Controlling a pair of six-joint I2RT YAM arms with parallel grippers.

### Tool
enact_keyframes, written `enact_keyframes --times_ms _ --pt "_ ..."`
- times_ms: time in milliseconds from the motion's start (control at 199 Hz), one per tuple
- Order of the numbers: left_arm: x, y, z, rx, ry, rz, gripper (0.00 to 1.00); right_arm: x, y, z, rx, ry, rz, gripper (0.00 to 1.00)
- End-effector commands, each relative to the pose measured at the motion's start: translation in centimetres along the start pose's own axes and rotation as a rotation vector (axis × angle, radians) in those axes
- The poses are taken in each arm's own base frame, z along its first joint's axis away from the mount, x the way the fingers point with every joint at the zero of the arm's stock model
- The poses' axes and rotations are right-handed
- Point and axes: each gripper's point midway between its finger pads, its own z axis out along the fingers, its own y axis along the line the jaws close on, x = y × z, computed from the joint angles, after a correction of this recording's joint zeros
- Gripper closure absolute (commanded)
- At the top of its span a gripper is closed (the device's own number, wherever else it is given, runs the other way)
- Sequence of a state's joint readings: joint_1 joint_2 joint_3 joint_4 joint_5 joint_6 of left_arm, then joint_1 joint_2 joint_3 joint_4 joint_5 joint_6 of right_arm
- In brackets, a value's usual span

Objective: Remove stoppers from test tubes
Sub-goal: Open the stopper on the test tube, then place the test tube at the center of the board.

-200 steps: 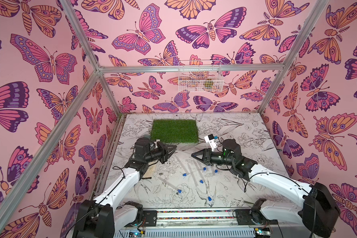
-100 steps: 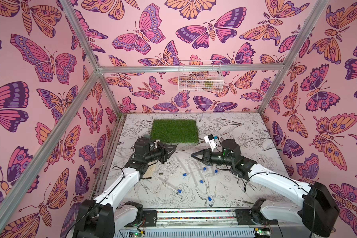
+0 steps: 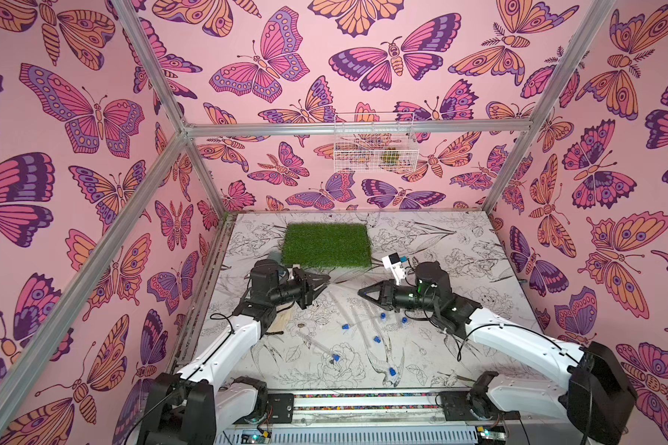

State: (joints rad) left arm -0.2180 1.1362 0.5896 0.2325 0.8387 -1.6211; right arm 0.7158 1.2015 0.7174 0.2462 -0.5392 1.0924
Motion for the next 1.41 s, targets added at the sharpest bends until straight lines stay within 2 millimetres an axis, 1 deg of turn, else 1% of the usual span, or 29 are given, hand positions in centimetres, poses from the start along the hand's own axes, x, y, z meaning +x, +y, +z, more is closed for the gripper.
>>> enact_keyframes --times_ms 0,171,326,562,683,748,793,939,999,1059,1074,1099,1315,1401 --pt "-2.6 1.3 -0.8 -0.014 -0.099 -0.015 1.00 -0.4 -0.3 -1.3 0.021 -0.042 -0.017 0.85" --pt "-3.5 1.2 -1.2 -0.010 -0.120 -0.011 1.00 0.0 -0.7 -2.1 0.029 -0.050 -0.011 0.85" --pt "-3.8 1.2 -1.3 -0.012 -0.122 -0.012 1.00 0.3 -0.9 -2.8 0.034 -0.059 -0.006 0.85" --pt "-3.9 1.1 -1.3 -0.020 -0.120 -0.006 1.00 0.3 -1.3 -3.8 0.048 -0.084 -0.010 0.85" --pt "-3.3 1.4 -1.3 -0.076 -0.095 0.028 1.00 0.4 -1.5 -3.9 0.077 -0.075 -0.025 0.85" --pt "-2.8 1.8 -1.3 -0.113 -0.058 0.058 1.00 0.5 -1.6 -4.0 0.102 -0.056 -0.051 0.84" --pt "-2.2 2.4 -1.4 -0.154 -0.020 0.070 1.00 0.5 -1.6 -4.1 0.125 -0.042 -0.067 0.84" --pt "-0.4 5.3 -1.9 -0.292 0.106 0.106 1.00 1.1 -2.1 -4.0 0.216 0.043 -0.120 0.84" --pt "0.1 6.1 -2.4 -0.345 0.130 0.127 1.00 1.3 -2.3 -3.8 0.244 0.081 -0.135 0.84" --pt "0.6 6.4 -3.0 -0.385 0.148 0.169 1.00 1.4 -2.6 -3.6 0.272 0.113 -0.145 0.84" --pt "0.3 7.1 -2.8 -0.410 0.157 0.151 1.00 1.4 -2.6 -3.6 0.278 0.121 -0.148 0.84" --pt "0.4 7.4 -3.0 -0.427 0.165 0.155 1.00 1.4 -2.6 -3.5 0.287 0.133 -0.152 0.84" --pt "0.4 7.6 -3.6 -0.496 0.185 0.208 1.00 2.1 -2.3 -2.0 0.332 0.228 -0.205 0.84" --pt "0.4 7.6 -3.8 -0.518 0.194 0.225 1.00 2.6 -2.5 -1.5 0.362 0.264 -0.223 0.84"
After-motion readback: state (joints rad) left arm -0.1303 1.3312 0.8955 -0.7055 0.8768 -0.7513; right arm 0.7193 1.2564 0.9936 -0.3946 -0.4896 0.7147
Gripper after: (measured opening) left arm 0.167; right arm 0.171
